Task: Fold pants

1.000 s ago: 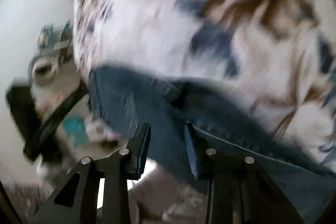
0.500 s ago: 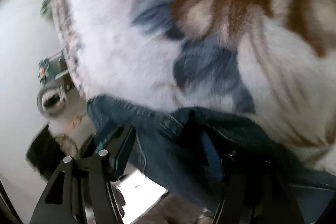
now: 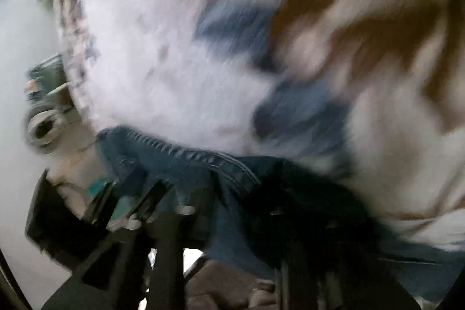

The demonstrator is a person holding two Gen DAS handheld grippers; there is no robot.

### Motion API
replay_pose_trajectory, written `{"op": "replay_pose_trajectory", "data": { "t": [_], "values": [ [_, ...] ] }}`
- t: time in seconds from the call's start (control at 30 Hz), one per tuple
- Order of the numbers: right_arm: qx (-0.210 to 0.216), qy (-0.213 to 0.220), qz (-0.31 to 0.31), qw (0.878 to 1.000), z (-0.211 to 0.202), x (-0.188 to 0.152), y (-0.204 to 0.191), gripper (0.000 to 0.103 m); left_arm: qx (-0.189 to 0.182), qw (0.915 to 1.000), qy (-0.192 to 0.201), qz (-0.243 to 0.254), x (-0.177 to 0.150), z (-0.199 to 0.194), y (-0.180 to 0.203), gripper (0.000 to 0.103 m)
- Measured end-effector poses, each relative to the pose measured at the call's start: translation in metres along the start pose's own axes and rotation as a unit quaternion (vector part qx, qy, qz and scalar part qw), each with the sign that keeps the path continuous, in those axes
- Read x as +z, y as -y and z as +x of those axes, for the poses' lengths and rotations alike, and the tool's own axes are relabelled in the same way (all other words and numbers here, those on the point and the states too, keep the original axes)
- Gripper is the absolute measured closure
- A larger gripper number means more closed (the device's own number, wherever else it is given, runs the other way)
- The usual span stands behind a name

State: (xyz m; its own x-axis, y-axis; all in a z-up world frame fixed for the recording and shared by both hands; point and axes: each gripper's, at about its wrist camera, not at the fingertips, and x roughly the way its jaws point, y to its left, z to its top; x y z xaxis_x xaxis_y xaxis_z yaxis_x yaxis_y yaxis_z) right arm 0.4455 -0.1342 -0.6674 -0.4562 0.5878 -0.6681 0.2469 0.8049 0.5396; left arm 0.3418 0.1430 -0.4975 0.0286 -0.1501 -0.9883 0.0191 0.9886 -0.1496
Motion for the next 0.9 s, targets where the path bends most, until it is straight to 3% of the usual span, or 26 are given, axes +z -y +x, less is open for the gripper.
{"op": "replay_pose_trajectory", "data": {
  "t": [0.1, 0.2, 0.27, 0.33, 0.43, 0.6, 0.63, 0.7, 0.8, 0.9],
  "values": [
    [0.038, 0.009, 0.032, 0.999, -0.025, 0.006, 0.007, 0.087, -0.009, 0.9999, 0.002, 0.011, 0.003, -0.005, -0.001, 0.054],
    [0.033, 0.014, 0.047, 0.998, -0.028, 0.000, 0.019, 0.082, -0.012, 0.9999, -0.009, 0.007, 0.009, -0.006, -0.004, 0.054],
    [-0.021, 0.073, 0.053, 0.996, -0.059, -0.005, 0.030, 0.077, -0.019, 0.9998, -0.009, -0.002, 0.012, -0.012, -0.009, 0.054],
    [-0.073, 0.149, 0.046, 0.985, -0.101, -0.025, 0.036, 0.059, -0.023, 0.9997, -0.004, -0.010, 0.015, -0.020, -0.012, 0.054],
    [-0.078, 0.135, -0.011, 0.988, -0.107, -0.044, 0.028, 0.039, -0.036, 0.9991, 0.008, -0.022, 0.021, -0.031, -0.010, 0.054],
    [-0.156, 0.048, -0.097, 0.982, -0.056, -0.068, 0.021, 0.039, -0.054, 0.9984, 0.014, -0.003, 0.033, -0.025, 0.026, 0.052],
    [-0.179, 0.049, -0.107, 0.977, -0.047, -0.067, 0.023, 0.043, -0.046, 0.9989, 0.010, 0.008, 0.033, -0.016, 0.035, 0.052],
    [-0.265, 0.071, -0.087, 0.958, -0.030, -0.060, 0.032, 0.043, -0.018, 0.9992, -0.008, 0.034, 0.037, 0.008, 0.043, 0.052],
    [-0.194, 0.111, -0.007, 0.975, -0.045, -0.068, 0.053, 0.043, -0.024, 0.9989, -0.003, 0.040, 0.032, 0.004, 0.042, 0.052],
    [-0.144, 0.177, 0.039, 0.973, -0.073, -0.118, 0.061, 0.042, -0.061, 0.9980, 0.017, 0.003, 0.010, -0.031, 0.022, 0.052]
  ]
}}
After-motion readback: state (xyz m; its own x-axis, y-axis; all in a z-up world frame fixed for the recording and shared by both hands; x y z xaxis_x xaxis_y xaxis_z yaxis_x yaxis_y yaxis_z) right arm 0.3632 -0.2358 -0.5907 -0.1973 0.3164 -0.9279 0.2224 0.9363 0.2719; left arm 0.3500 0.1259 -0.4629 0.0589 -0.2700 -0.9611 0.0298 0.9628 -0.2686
